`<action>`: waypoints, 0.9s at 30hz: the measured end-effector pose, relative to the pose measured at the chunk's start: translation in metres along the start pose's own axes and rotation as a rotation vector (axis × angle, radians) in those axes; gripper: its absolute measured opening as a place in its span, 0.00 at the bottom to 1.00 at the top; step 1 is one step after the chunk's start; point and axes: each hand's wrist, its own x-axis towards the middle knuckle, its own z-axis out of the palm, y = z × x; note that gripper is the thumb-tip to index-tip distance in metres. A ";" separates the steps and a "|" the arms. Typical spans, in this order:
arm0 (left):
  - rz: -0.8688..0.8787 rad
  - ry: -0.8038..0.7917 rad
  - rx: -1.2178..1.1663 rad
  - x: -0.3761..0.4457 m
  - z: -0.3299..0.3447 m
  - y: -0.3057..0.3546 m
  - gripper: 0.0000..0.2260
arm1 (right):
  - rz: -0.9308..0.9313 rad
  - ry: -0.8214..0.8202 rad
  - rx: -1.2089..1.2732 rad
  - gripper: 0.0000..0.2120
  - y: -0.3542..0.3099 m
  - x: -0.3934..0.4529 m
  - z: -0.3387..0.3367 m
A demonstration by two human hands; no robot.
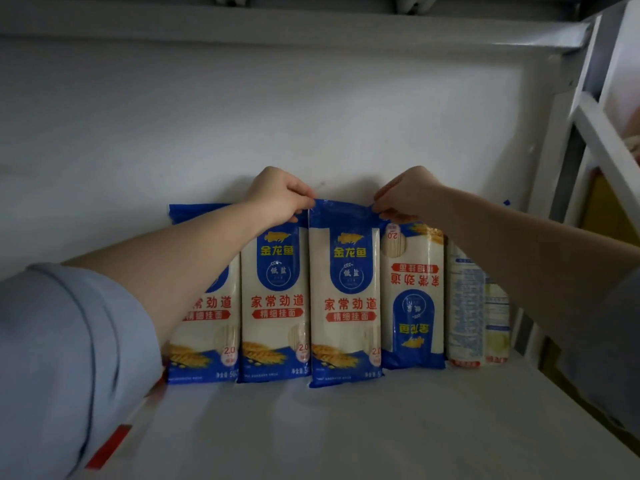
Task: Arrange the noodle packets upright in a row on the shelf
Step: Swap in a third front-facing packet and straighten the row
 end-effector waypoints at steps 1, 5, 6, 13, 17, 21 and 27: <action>0.005 -0.002 -0.004 0.001 0.000 0.000 0.07 | -0.029 0.013 -0.008 0.14 0.001 -0.001 -0.002; 0.055 0.034 0.054 0.006 0.003 0.004 0.07 | -0.199 0.146 -0.103 0.05 0.009 0.000 -0.004; 0.066 0.049 0.081 0.007 0.004 0.005 0.07 | -0.234 0.181 -0.129 0.06 0.012 0.001 -0.003; 0.083 0.153 0.217 0.014 0.013 0.003 0.06 | -0.277 0.255 -0.129 0.05 0.020 0.007 0.006; 0.097 0.215 0.199 0.010 0.013 -0.001 0.08 | -0.343 0.339 -0.133 0.05 0.019 -0.004 0.007; 0.194 0.264 0.125 -0.037 0.011 -0.004 0.09 | -0.291 0.120 -0.196 0.06 0.048 -0.058 0.009; 0.008 -0.278 0.451 -0.155 0.058 -0.049 0.05 | 0.113 -0.272 -0.425 0.13 0.144 -0.106 0.045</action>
